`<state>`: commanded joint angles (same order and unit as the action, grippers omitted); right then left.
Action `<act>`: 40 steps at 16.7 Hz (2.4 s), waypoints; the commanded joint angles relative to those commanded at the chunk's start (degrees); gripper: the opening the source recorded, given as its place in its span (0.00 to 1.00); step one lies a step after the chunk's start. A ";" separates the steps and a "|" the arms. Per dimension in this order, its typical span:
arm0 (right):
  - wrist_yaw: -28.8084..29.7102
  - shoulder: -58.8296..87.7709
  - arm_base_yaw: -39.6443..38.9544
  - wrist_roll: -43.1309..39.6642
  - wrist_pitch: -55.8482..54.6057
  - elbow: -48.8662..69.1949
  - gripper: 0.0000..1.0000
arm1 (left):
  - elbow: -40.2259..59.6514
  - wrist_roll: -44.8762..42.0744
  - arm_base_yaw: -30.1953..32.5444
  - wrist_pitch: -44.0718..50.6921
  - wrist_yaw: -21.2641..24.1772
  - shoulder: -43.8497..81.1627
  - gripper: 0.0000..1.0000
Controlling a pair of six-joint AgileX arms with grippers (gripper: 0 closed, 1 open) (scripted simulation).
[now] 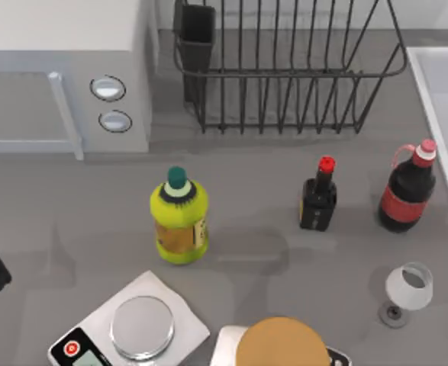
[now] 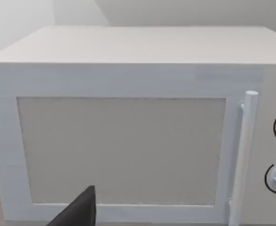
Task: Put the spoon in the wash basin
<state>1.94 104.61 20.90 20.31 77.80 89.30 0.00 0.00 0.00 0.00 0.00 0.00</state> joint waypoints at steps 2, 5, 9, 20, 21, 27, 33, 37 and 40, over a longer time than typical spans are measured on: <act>0.52 9.05 -2.15 2.25 3.77 12.64 0.00 | 0.00 0.00 0.00 0.00 0.00 0.00 1.00; 1.31 22.28 -5.52 5.63 9.04 31.59 0.00 | 0.00 0.00 0.00 0.00 0.00 0.00 1.00; 2.36 37.20 -9.81 9.75 14.50 53.56 0.00 | 0.00 0.00 0.00 0.00 0.00 0.00 1.00; 3.67 50.89 -14.34 13.88 18.68 72.62 0.00 | 0.00 0.00 0.00 0.00 0.00 0.00 1.00; 3.54 50.88 -14.04 13.94 18.58 72.46 0.00 | 0.00 0.00 0.00 0.00 0.00 0.00 1.00; 3.49 47.47 -14.17 13.55 11.19 62.44 0.00 | 0.00 0.00 0.00 0.00 0.00 0.00 1.00; 3.57 43.91 -14.00 13.47 1.81 48.74 0.00 | 0.00 0.00 0.00 0.00 0.00 0.00 1.00; 3.57 43.83 -14.00 13.48 1.60 48.51 0.00 | 0.00 0.00 0.00 0.00 0.00 0.00 1.00; 3.57 43.83 -14.00 13.48 1.60 48.51 0.23 | 0.00 0.00 0.00 0.00 0.00 0.00 1.00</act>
<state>5.51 148.45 6.90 33.78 79.41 137.81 0.00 0.00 0.00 0.00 0.00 0.00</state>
